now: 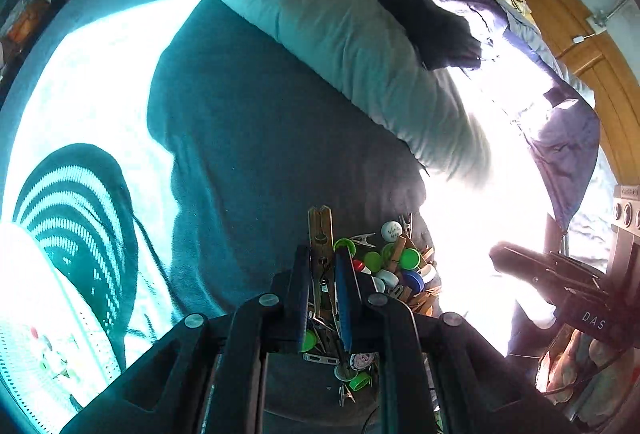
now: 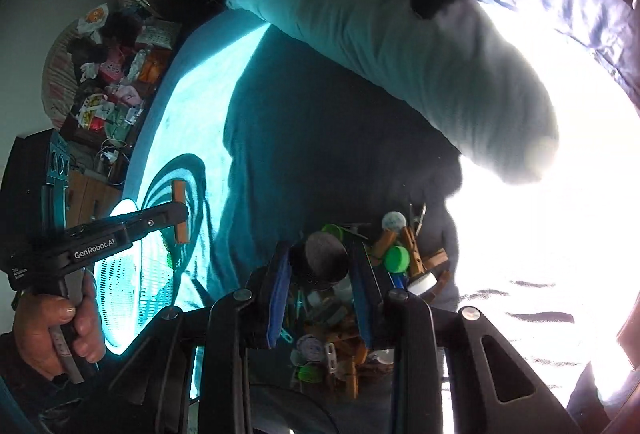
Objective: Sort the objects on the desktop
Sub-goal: 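Grasp a wooden clothespin with the left tool while the right tool grasps a black cap, then carry the clothespin and the black cap over the teal basket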
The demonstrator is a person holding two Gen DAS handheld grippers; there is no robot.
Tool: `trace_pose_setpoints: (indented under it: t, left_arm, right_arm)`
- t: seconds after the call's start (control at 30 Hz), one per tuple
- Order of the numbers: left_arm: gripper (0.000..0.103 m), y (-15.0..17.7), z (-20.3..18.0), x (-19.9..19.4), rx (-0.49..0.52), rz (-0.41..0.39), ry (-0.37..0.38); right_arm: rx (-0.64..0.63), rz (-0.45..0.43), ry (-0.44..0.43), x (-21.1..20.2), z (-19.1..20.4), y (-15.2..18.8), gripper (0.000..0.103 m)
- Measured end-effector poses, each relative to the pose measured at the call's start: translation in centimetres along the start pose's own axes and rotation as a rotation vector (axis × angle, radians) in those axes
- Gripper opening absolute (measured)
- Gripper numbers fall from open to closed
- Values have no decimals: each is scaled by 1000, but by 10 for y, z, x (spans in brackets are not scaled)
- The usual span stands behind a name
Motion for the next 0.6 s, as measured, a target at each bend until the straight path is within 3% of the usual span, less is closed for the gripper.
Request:
trace_pose_setpoints:
  t: [0.17, 0.6]
  left_arm:
    - [13, -1, 17, -40, 18, -50, -46]
    - [13, 22, 99, -111, -52, -111, -151]
  right_arm:
    - [-86, -4, -21, -8, 53, -12, 28]
    - [-289, 27, -94, -2, 186, -21, 28]
Point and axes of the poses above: each gripper's, at about its wrist camera, not at the fingertips, and x roughly the way its jaws point, z to its left, y to its underside, the point moved 1 cm from there along x, roughly the way its jaws point, and after that the axes turned 8 degrees about -y, right-handed, at the moved point
